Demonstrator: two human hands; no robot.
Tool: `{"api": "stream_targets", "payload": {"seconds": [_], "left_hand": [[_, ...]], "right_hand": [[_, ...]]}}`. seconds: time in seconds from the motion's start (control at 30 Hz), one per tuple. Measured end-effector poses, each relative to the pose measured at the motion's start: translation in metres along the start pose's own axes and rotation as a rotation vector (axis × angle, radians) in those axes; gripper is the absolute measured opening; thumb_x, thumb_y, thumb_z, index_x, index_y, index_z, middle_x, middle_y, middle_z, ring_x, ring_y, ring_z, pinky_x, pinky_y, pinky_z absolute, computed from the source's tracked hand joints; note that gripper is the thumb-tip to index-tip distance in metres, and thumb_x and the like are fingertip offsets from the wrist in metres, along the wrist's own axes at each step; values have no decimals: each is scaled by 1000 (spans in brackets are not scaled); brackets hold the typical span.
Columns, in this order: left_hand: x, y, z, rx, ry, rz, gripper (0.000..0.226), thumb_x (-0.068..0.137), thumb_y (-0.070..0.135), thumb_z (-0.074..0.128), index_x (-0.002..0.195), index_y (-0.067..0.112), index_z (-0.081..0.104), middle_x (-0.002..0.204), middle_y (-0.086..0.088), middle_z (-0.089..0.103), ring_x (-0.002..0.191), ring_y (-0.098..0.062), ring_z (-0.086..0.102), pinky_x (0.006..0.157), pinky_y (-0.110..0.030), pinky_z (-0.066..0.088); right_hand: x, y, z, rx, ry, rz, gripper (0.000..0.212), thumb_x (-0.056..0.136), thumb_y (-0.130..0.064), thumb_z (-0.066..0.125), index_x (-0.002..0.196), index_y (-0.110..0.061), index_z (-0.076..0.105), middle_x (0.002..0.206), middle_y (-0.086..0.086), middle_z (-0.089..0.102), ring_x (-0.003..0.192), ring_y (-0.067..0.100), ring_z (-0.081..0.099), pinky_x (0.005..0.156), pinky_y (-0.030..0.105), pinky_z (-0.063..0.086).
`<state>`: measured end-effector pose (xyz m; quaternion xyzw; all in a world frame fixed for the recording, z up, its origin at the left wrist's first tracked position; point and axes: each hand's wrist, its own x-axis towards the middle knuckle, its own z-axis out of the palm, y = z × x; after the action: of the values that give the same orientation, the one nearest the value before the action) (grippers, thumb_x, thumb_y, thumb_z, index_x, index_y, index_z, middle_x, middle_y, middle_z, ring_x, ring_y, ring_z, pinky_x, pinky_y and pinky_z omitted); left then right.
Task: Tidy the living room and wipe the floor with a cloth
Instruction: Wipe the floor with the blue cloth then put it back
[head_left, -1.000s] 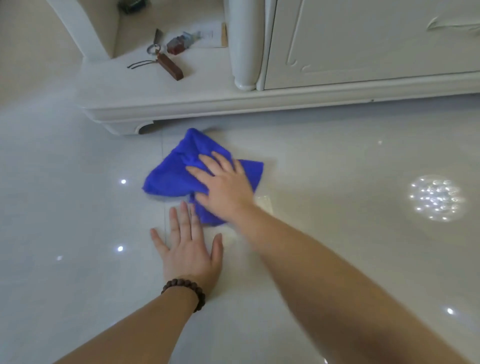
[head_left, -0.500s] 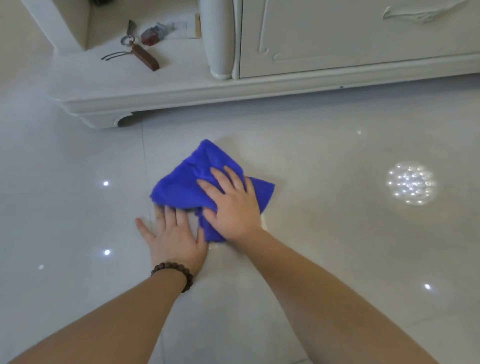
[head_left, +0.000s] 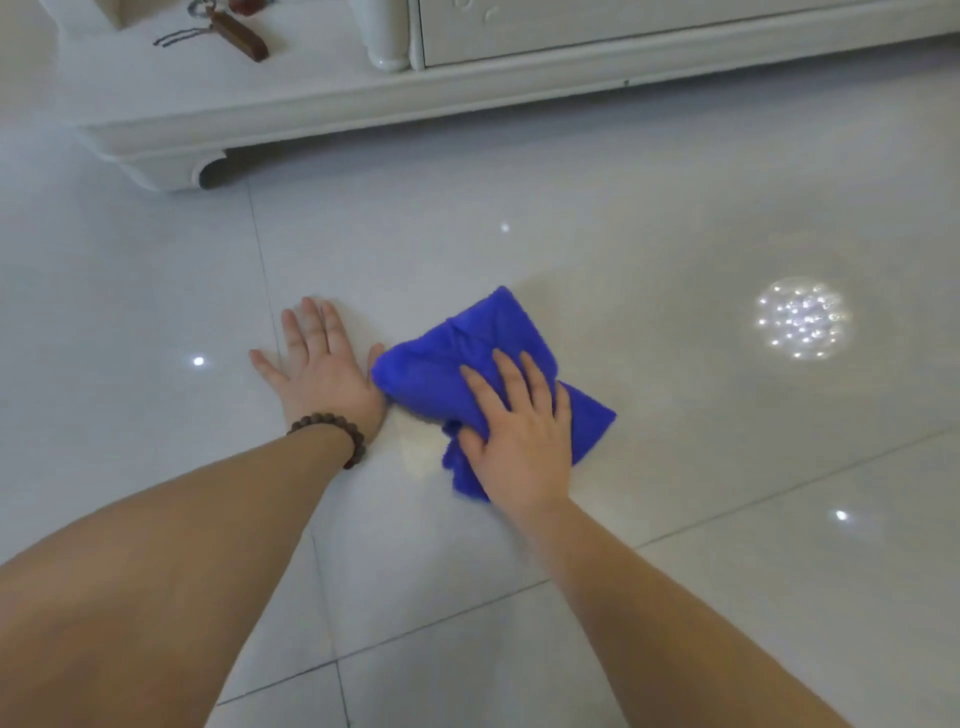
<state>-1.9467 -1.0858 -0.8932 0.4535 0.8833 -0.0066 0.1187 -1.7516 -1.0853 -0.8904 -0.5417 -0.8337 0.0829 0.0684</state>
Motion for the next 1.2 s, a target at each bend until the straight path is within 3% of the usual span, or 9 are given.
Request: {"api": "stream_targets", "payload": {"seconds": [0.1,0.2,0.33,0.53,0.63,0.8,0.97,1.07,1.2], "left_hand": [[-1,-2,-1,3,-15,6,73,95,52,15,153,13,-6,161,-4,-11,147,-22,-12,113,-62,-8],[-2,-7,-11,-93,-100,54,66,98,46,20,154,18,0,161,-3,-10,147,-19,-12,115,-56,-11],[-74,-32,-19,-242,-113,131,62,100,42,30,154,23,6,161,-3,-8,147,-19,-12,116,-52,-10],[-205,-82,29,-9,-138,-70,67,97,51,14,152,21,-12,159,-11,-18,145,-27,-20,112,-62,-10],[-196,-81,27,-29,-191,-74,68,98,43,25,152,24,-11,159,-7,-20,145,-26,-20,110,-59,-14],[-198,-97,-6,-257,-307,-71,59,102,41,24,154,22,3,162,1,-7,148,-17,-8,117,-52,-4],[-277,-107,-82,-186,-289,-25,60,102,44,24,154,21,5,161,4,-2,148,-15,-5,118,-47,1],[-318,-145,-113,-14,-319,112,61,100,46,25,154,24,6,161,5,-2,148,-15,-7,118,-47,2],[-306,-185,-97,-46,-293,-45,64,100,48,27,154,22,6,162,2,-3,148,-18,-6,118,-49,8]], "right_hand": [[-31,84,-16,-58,18,50,61,76,-49,40,134,-32,50,144,3,45,134,29,39,104,52,34],[-72,176,-45,-55,52,408,67,79,-52,30,139,-27,45,150,6,37,138,31,30,109,53,26],[-81,165,-52,65,96,775,66,80,-47,33,142,-27,39,153,6,29,141,31,20,111,56,16],[-131,-44,2,24,-46,-5,57,78,-48,39,132,-33,52,145,1,44,137,29,34,108,52,23],[-131,-25,0,10,-147,-274,57,79,-48,49,134,-35,49,146,-1,44,137,27,35,108,52,29],[-139,95,-31,-6,-114,103,55,88,-43,46,141,-31,41,152,2,33,140,28,25,109,52,22],[-173,81,-60,17,-254,429,59,94,-41,46,148,-30,25,157,4,16,143,30,10,113,52,15],[-198,49,-71,56,-364,414,61,94,-44,43,149,-32,21,158,4,13,143,31,8,113,52,15],[-203,46,-66,-31,-338,355,66,91,-61,34,149,-40,12,159,0,6,145,28,2,112,51,17]]}}
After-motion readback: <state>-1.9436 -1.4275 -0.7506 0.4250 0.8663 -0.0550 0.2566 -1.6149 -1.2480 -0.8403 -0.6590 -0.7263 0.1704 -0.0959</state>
